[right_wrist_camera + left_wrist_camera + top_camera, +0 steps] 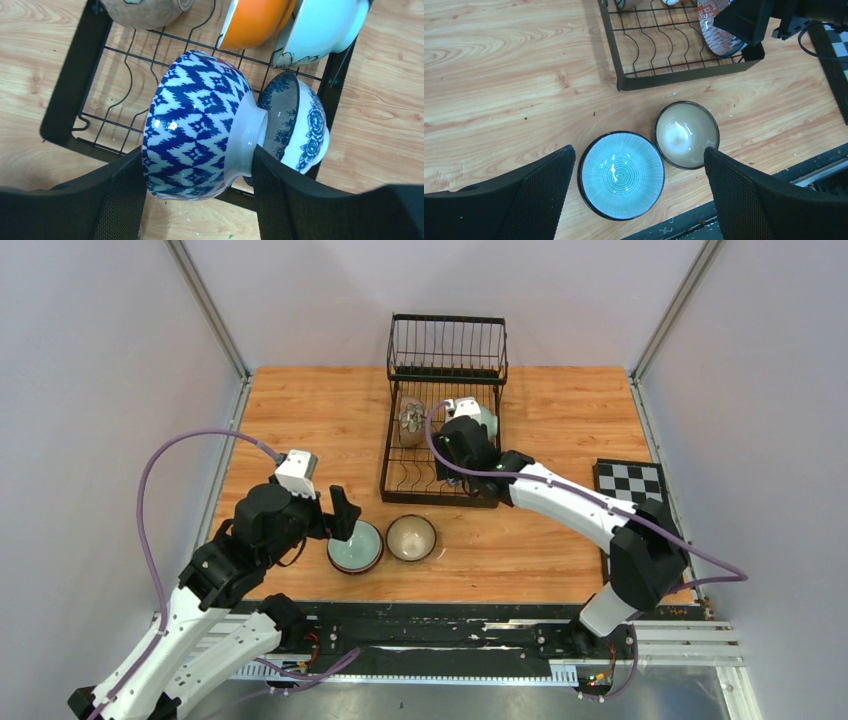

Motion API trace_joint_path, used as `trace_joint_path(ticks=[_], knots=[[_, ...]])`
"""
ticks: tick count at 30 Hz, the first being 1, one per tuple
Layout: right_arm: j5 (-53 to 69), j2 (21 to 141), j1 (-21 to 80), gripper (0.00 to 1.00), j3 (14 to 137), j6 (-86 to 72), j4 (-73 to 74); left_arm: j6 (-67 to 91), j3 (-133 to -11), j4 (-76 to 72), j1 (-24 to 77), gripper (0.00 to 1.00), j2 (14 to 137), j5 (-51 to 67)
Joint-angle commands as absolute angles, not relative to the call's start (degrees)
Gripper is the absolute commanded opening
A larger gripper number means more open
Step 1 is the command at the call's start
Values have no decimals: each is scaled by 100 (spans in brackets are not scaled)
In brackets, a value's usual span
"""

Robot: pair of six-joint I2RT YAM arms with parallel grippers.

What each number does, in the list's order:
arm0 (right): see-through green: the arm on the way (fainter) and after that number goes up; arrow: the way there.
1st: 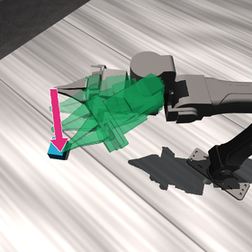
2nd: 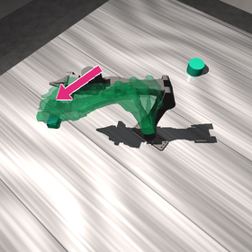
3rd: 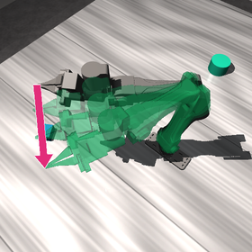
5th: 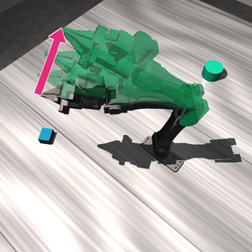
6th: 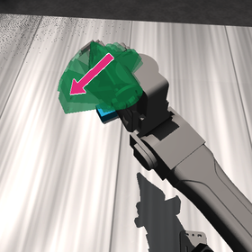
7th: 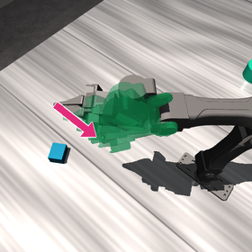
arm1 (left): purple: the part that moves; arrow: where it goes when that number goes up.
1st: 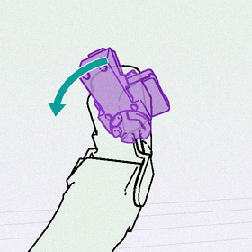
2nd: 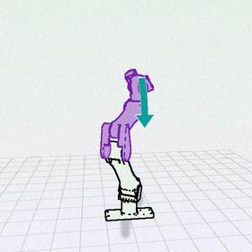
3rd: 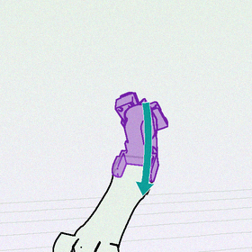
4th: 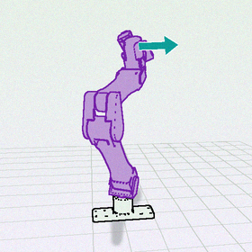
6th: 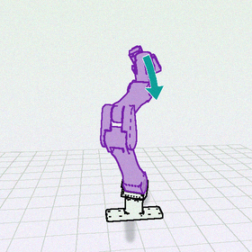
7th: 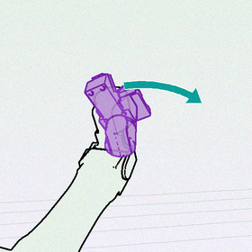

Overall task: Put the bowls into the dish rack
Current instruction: Place the bowl in the dish rack.

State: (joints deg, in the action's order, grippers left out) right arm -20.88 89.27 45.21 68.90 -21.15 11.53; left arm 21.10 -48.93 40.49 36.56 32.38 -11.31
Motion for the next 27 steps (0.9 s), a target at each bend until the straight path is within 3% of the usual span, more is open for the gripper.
trace_joint_path(ticks=[1, 27], knots=[[-1885, 9221, 4344, 3, 7187, -2191, 1152, 1980, -4694, 4135, 3648, 100, 3244, -1211], [-994, 10095, 3855, 3, 6891, -2985, 839, 1960, -4484, 3995, 3650, 100, 3261, -1188]])
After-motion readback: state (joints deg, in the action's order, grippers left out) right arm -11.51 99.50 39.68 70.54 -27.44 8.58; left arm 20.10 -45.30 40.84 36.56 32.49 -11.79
